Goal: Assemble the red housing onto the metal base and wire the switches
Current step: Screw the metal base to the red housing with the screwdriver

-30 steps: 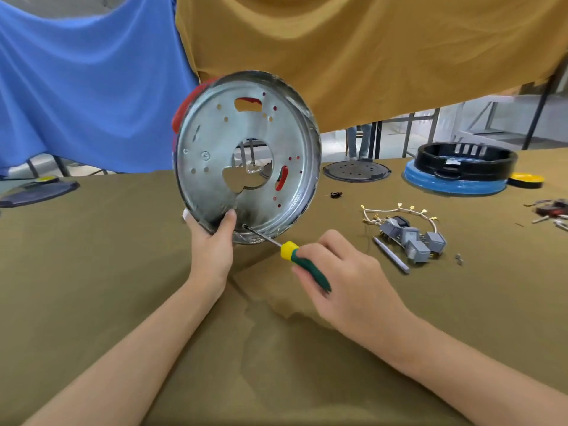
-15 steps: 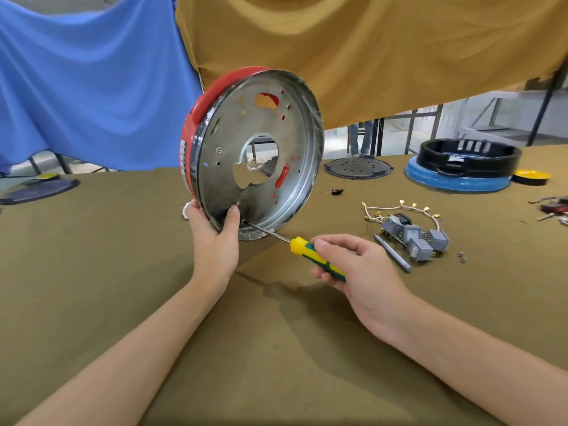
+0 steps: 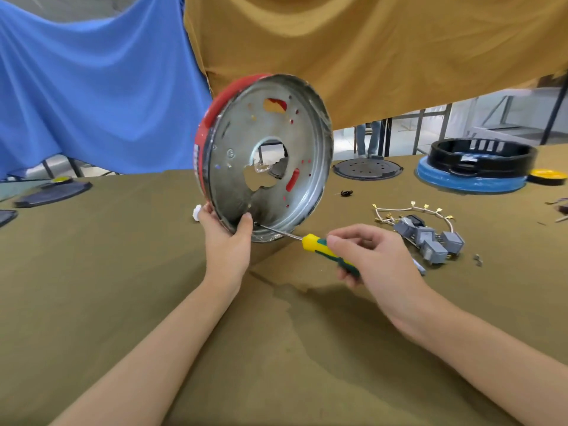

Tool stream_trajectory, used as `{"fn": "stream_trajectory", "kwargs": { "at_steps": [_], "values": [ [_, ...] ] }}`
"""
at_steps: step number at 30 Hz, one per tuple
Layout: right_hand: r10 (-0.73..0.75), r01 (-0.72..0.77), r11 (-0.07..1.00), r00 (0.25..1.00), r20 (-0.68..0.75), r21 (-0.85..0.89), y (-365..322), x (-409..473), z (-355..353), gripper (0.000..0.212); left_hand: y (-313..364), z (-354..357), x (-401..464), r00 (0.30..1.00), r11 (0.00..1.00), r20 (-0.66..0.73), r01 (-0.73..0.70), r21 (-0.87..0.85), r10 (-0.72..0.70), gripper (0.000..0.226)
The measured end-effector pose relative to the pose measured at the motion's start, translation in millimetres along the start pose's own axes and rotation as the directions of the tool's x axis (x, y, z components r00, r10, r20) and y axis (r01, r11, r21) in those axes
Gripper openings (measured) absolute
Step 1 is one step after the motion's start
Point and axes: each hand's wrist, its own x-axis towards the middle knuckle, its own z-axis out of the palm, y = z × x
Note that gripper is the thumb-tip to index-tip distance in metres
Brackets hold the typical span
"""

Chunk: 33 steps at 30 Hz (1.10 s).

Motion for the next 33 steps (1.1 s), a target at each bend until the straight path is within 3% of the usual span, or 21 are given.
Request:
{"fn": "stream_trajectory", "kwargs": {
  "at_steps": [1,3,4,5,6,7,9,10,13,17,19,22,26,30,33],
  "values": [
    [-0.168,0.167,0.965,0.986,0.013,-0.204,1.4,-2.1,-1.8,0.004,0.2,0.9,-0.9,1.000,1.000,0.005,-0.001,0.014,0.001,0.041],
    [-0.516,0.526,0.627,0.833,0.199,-0.574,2.2,-11.4,0.7,0.004,2.0,2.1,-3.4,1.000,0.999,-0.003,0.002,0.033,-0.002,0.043],
    [-0.575,0.603,0.498,0.767,0.283,-0.623,4.3,-13.8,3.5,0.005,2.2,1.8,-3.3,1.000,0.999,-0.015,0.001,0.039,0.000,0.043],
    [-0.577,0.608,0.486,0.763,0.292,-0.628,5.0,-14.1,6.2,0.004,2.6,0.9,-2.7,1.000,0.999,-0.030,0.006,0.039,-0.005,0.044],
    [-0.542,0.559,0.558,0.805,0.240,-0.614,3.5,-13.0,8.4,0.004,3.2,-0.5,-1.4,0.999,0.999,-0.048,0.019,0.039,-0.017,0.045],
    [-0.450,0.451,0.709,0.881,0.144,-0.542,1.1,-10.4,9.7,0.006,3.7,-2.2,0.4,0.997,0.999,-0.065,0.032,0.040,-0.030,0.046],
    [-0.139,0.137,0.963,0.990,0.007,-0.232,-1.1,-6.3,6.8,0.010,4.0,-6.0,3.2,0.995,0.997,-0.082,0.057,0.046,-0.053,0.049],
    [-0.036,0.032,0.993,0.999,-0.039,-0.110,-3.2,-5.1,2.9,0.011,5.0,-7.1,3.5,0.994,0.996,-0.080,0.079,0.041,-0.076,0.050],
    [0.044,-0.029,0.993,0.990,-0.136,0.113,-4.2,1.4,-6.7,0.013,7.0,-7.1,2.8,0.983,0.983,-0.035,0.182,-0.035,-0.183,0.057],
    [0.154,-0.090,0.861,0.984,-0.088,0.501,-3.8,16.4,-15.4,0.019,10.2,-6.9,3.4,0.956,0.942,0.095,0.292,-0.165,-0.279,0.063],
    [0.156,-0.100,0.866,0.985,-0.074,0.491,0.5,21.7,-20.1,0.010,13.0,-7.7,3.4,0.930,0.901,0.149,0.364,-0.238,-0.336,0.056],
    [0.126,-0.083,0.950,0.984,-0.129,0.301,9.7,27.0,-24.3,0.002,19.2,-7.1,0.5,0.858,0.805,0.240,0.510,-0.302,-0.454,0.042],
    [0.107,-0.084,0.990,0.969,-0.222,0.111,13.6,31.7,-22.3,0.021,21.9,-7.7,-0.3,0.759,0.680,0.377,0.647,-0.345,-0.530,0.033],
    [0.127,-0.113,0.990,0.971,-0.205,0.079,14.7,34.8,-19.1,0.049,24.0,-9.3,-1.3,0.719,0.673,0.456,0.678,-0.294,-0.525,0.033],
    [0.159,-0.137,0.981,0.973,-0.166,0.136,15.5,37.4,-17.5,0.040,25.9,-7.8,-4.7,0.691,0.703,0.515,0.677,-0.217,-0.507,0.032]
  ]
}}
